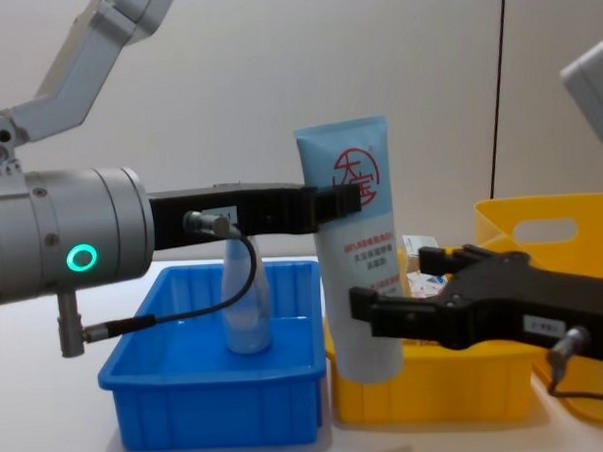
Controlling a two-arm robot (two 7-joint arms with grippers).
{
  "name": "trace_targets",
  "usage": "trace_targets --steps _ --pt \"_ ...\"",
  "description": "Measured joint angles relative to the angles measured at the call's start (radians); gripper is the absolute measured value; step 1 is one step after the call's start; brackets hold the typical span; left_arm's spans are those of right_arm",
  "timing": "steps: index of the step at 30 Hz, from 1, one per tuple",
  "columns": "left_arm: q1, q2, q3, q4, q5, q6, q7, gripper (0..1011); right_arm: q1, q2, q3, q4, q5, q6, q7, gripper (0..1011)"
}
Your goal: Bimanual collaborative sorting of washing and personal care products
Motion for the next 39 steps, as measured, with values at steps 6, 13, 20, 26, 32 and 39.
trace_targets --steps 6,13,20,26,32,39 --pt "0.000 0.000 0.000 0.000 0.000 0.000 0.000 169 0.022 -0.023 -0.017 0.022 -0.018 -0.005 0.000 1003" --pt "0.000 0.000 0.000 0.000 0.000 0.000 0.000 169 0.045 -0.055 -0.033 0.051 -0.053 -0.003 -0.030 1003" --pt "0.000 0.000 0.000 0.000 0.000 0.000 0.000 169 0.063 -0.081 -0.043 0.076 -0.081 0.001 -0.057 977" --pt "0.000 0.000 0.000 0.000 0.000 0.000 0.000 169 0.073 -0.094 -0.049 0.089 -0.097 0.004 -0.072 860" --pt "0.000 0.000 0.000 0.000 0.000 0.000 0.000 169 0.078 -0.102 -0.053 0.097 -0.107 0.005 -0.080 679" --pt "0.000 0.000 0.000 0.000 0.000 0.000 0.000 169 0.082 -0.107 -0.055 0.102 -0.112 0.005 -0.085 503"
